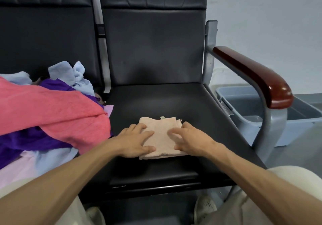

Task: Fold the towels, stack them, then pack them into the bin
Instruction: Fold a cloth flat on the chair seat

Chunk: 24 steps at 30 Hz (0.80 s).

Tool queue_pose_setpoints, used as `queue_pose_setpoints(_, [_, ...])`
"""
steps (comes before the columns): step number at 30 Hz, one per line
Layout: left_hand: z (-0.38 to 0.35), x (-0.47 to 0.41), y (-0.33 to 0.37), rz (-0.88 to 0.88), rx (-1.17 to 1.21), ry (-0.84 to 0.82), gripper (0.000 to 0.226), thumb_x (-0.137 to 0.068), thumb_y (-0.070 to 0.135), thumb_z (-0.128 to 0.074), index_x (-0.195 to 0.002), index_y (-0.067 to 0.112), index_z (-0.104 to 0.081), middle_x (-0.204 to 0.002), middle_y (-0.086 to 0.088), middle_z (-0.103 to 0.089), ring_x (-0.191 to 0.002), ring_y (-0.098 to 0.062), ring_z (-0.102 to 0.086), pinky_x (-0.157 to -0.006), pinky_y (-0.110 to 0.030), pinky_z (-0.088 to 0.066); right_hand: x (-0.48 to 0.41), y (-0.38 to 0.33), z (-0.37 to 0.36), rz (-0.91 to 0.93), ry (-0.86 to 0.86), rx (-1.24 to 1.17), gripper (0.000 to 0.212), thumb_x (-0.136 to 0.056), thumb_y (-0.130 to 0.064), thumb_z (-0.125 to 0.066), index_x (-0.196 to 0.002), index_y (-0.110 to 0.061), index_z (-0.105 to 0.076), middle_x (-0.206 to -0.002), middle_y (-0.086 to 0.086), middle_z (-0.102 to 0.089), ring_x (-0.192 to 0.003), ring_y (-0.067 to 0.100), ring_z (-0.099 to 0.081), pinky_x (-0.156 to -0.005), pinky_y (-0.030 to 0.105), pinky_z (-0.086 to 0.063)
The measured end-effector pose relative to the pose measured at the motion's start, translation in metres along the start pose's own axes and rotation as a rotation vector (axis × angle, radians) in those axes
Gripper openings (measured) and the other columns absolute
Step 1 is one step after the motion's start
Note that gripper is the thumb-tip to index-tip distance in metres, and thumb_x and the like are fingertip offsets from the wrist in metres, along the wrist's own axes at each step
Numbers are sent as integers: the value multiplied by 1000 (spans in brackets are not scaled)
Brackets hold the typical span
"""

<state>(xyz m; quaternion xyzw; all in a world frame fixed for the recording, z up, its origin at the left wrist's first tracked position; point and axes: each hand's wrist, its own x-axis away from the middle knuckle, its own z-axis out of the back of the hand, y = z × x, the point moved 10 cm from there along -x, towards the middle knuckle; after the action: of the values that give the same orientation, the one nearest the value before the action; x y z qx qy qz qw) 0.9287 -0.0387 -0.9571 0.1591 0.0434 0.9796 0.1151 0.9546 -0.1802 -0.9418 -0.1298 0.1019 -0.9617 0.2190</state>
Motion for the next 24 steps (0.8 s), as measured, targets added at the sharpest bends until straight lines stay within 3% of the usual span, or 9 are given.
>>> queue_pose_setpoints(6, [2, -22, 53, -164, 179, 37, 67, -94, 52, -43, -149, 22, -20, -155, 12, -9, -139, -11, -25, -115, -31, -25, 18, 59, 26, -166, 25, 109, 40, -89, -23, -50, -127, -34, -57, -124, 5, -47, -117, 29, -50, -98, 38, -44])
queue_pose_setpoints(10, [4, -35, 79, -214, 169, 83, 70, -93, 59, -42, -150, 25, -18, -153, 17, -9, -133, -9, -35, -109, -29, -34, 30, 95, 34, -261, 45, 117, 44, -90, -17, -46, -131, -32, -54, -126, 7, -47, -119, 29, -48, -100, 39, -43])
queue_pose_setpoints(13, [6, -41, 95, -283, 135, 112, 71, -96, 55, -37, -153, 24, -8, -160, 11, -7, -144, -8, -18, -118, -26, -16, 39, 118, 41, -333, 84, 132, 46, -90, -13, -43, -135, -23, -50, -131, 7, -44, -123, 29, -44, -101, 41, -41])
queue_pose_setpoints(17, [18, -42, 103, -314, 173, 138, 65, -100, 45, -35, -154, 24, -5, -161, 8, -6, -146, -4, -5, -117, -18, -2, 45, 136, 44, -375, 93, 155, 44, -93, -16, -42, -136, -24, -49, -135, 7, -42, -126, 29, -40, -102, 44, -41])
queue_pose_setpoints(20, [35, -37, 96, -271, 180, 180, 61, -100, 44, -36, -153, 23, -15, -159, 6, -16, -146, -7, -12, -112, -15, -5, 47, 124, 57, -328, 187, 226, 43, -92, -15, -46, -134, -25, -50, -134, 9, -40, -127, 29, -37, -99, 41, -42])
queue_pose_setpoints(24, [69, -23, 59, -165, 228, 264, 43, -98, 41, -43, -138, 25, -45, -140, 6, -46, -131, -11, -40, -110, -27, -30, 41, 67, 77, -140, 348, 219, 40, -92, -26, -55, -131, -27, -52, -132, 3, -41, -123, 24, -41, -98, 37, -43])
